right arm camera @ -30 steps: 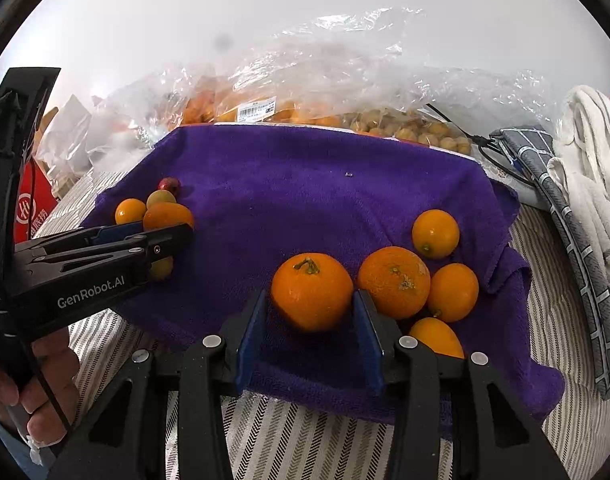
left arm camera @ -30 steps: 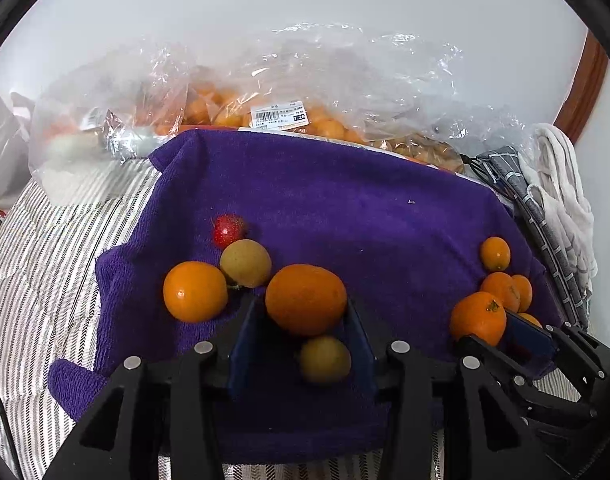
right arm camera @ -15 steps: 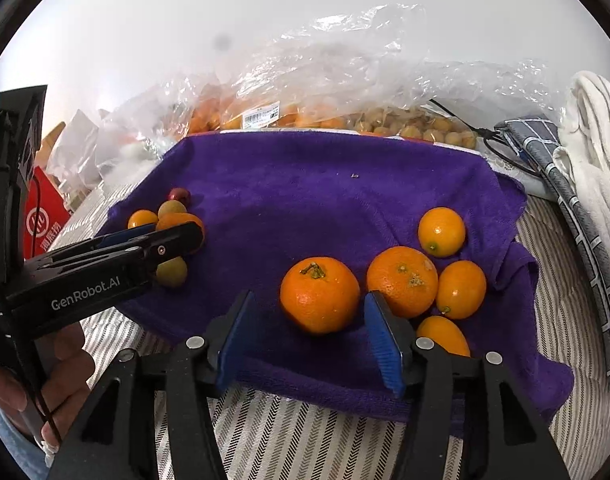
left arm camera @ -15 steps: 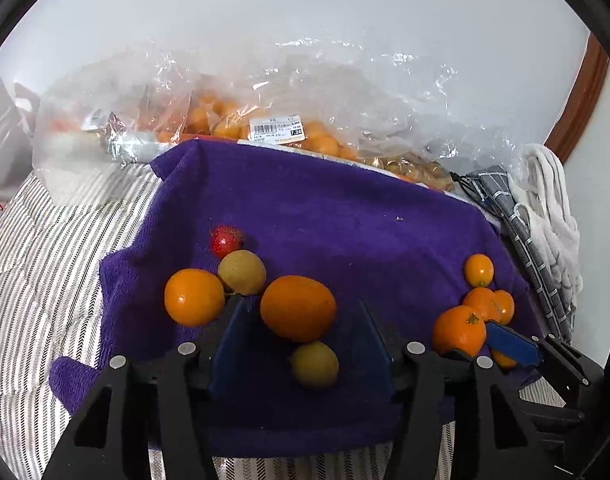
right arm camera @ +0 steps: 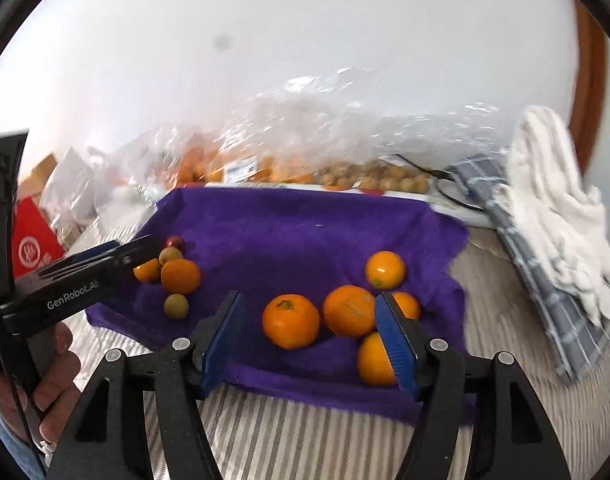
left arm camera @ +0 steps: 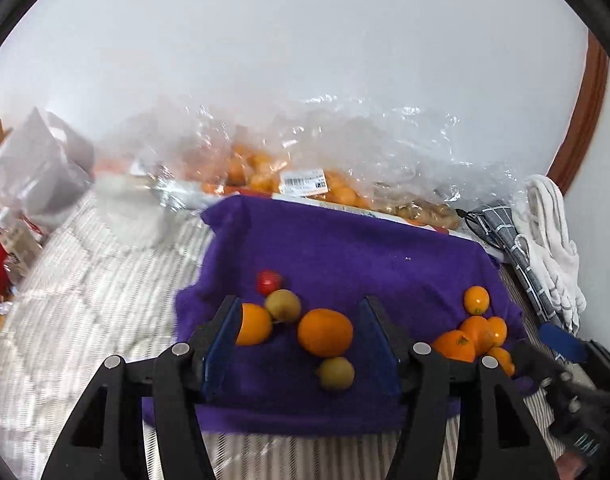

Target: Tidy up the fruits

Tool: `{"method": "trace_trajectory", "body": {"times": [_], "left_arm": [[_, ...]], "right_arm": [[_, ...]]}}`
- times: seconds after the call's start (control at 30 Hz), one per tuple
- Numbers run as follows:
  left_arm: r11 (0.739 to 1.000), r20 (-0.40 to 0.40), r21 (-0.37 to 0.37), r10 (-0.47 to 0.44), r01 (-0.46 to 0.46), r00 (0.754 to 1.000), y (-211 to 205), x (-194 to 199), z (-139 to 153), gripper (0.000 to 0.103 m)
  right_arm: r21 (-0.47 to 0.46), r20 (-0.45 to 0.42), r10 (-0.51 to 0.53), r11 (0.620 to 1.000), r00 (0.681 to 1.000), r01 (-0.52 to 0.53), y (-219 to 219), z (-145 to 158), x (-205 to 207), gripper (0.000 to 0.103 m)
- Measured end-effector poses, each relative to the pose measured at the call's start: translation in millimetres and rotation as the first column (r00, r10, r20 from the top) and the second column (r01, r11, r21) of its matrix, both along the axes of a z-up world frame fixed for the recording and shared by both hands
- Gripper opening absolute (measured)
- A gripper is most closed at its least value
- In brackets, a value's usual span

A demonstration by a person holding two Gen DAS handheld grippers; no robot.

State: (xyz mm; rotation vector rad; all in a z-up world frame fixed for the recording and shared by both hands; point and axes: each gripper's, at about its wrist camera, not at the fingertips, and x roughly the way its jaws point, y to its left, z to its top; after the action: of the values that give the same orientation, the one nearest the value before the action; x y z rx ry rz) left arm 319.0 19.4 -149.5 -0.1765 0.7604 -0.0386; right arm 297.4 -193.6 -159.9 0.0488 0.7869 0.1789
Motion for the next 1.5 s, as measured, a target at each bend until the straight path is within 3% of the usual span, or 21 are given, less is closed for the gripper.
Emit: {"method": "trace_trajectory", "body": {"times": [0.27, 0.43, 0.5, 0.7, 1.13, 1.23, 1.5], "left_arm": [[0.998, 0.036, 0.051, -0.029, 0.027, 0.999, -4, -64, 39, 0.059], [0.995, 0.088, 0.092, -0.036, 0.028, 0.995, -11, -111, 66, 0.069], [0.994, 0.102, 0.107, -0.031, 0.020, 0.994, -12, -129, 74, 0.071], [0.991, 0.150, 0.131, -0.027, 0.007, 0.988, -15, -179, 93, 0.078], [0.993, 0.220, 0.122, -0.028, 0.001, 0.975, -14, -252, 115, 0.080], [0.994, 0.230, 0.105, -0.041, 0.017, 0.972, -14, -261, 118, 0.081], [0.989, 0.253, 0.146, -0.039, 0.002, 0.967, -19, -274, 123, 0.081]], "right_arm": [[-0.006, 0.013, -0.097, 0.995, 0.995, 0.097, -25, 39, -61, 0.066], [-0.013, 0.017, -0.152, 0.988, 0.988, 0.152, -34, 57, -104, 0.067], [-0.008, 0.033, -0.169, 0.986, 0.985, 0.169, -39, 65, -123, 0.084], [-0.021, 0.138, -0.187, 0.981, 0.973, 0.192, -45, 92, -186, 0.097], [-0.012, 0.203, -0.193, 0.980, 0.960, 0.199, -44, 120, -269, 0.098], [-0.015, 0.207, -0.196, 0.979, 0.959, 0.203, -43, 121, -279, 0.098], [0.001, 0.227, -0.202, 0.978, 0.953, 0.207, -45, 124, -288, 0.099]]}}
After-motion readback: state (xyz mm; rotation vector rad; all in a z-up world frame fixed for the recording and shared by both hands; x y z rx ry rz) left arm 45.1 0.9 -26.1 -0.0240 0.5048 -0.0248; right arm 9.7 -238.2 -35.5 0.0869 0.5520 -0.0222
